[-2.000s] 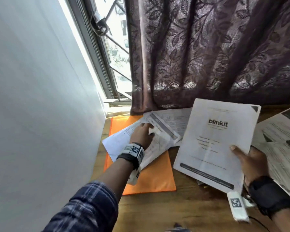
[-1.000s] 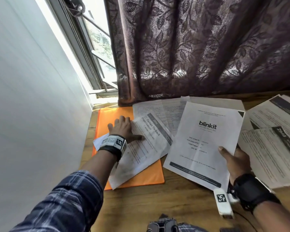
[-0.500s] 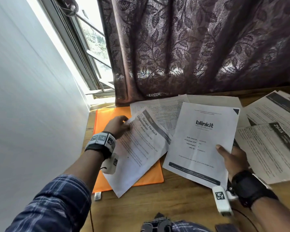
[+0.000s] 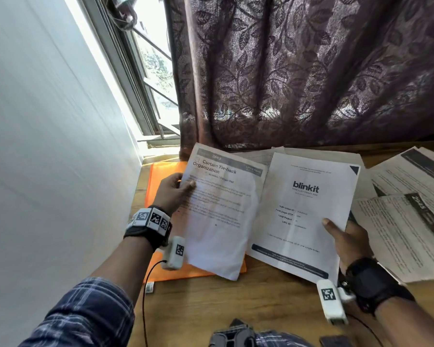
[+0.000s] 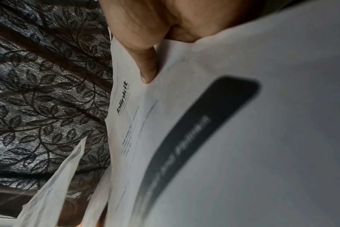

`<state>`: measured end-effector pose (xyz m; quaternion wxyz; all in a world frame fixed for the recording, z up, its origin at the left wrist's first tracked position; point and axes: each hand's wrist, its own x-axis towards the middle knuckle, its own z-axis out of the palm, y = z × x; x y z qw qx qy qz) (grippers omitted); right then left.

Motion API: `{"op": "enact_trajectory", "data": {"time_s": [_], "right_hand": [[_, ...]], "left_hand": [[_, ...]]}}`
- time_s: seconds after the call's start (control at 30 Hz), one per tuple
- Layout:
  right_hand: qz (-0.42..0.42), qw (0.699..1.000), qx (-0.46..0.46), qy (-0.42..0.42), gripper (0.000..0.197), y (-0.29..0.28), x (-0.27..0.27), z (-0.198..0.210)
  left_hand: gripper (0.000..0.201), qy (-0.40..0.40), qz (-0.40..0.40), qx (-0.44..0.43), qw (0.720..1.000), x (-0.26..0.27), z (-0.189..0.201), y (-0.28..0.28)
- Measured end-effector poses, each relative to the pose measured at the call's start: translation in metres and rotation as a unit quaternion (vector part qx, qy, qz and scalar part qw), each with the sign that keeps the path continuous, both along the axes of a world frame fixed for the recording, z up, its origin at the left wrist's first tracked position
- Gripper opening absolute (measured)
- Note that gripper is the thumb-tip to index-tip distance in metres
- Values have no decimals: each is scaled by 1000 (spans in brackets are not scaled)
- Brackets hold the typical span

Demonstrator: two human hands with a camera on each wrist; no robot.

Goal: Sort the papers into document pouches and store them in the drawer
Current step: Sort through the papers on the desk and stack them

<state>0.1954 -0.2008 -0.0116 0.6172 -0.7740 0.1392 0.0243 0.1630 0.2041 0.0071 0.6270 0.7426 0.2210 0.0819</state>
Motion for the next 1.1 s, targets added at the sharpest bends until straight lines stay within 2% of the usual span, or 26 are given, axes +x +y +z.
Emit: {"op": "enact_trajectory", "data": {"time_s": [0.2, 0.37, 0.5, 0.63, 0.8, 0.9, 1.0, 1.03, 1.1], "right_hand": [[28, 999, 24, -16, 11, 17, 8, 15], [48, 998, 31, -10, 5, 31, 14, 12], [71, 997, 40, -17, 19, 39, 12, 19], [83, 994, 72, -26, 17, 46, 7, 33], [118, 988, 80, -66, 17, 60, -1, 49], [133, 984, 91, -79, 20, 70, -6, 52], [164, 975, 137, -52, 37, 70, -5, 51], [184, 972, 133, -50, 34, 71, -5, 54], [206, 973, 77, -75, 15, 71, -1, 61]], "left_hand": [[23, -16, -4, -95, 995, 3, 3, -31], [30, 1, -16, -123, 992, 9, 5, -57], [26, 3, -16, -132, 991, 13, 5, -68], [18, 0, -12, -139, 990, 16, 5, -67], [21, 24, 0, -170, 985, 15, 3, -73], [32, 26, 8, -196, 980, 14, 4, -77], [38, 5, -1, -195, 981, 10, 11, -82], [34, -11, -7, -185, 983, 9, 17, -85], [27, -66, -23, -172, 983, 5, 31, -90]]}}
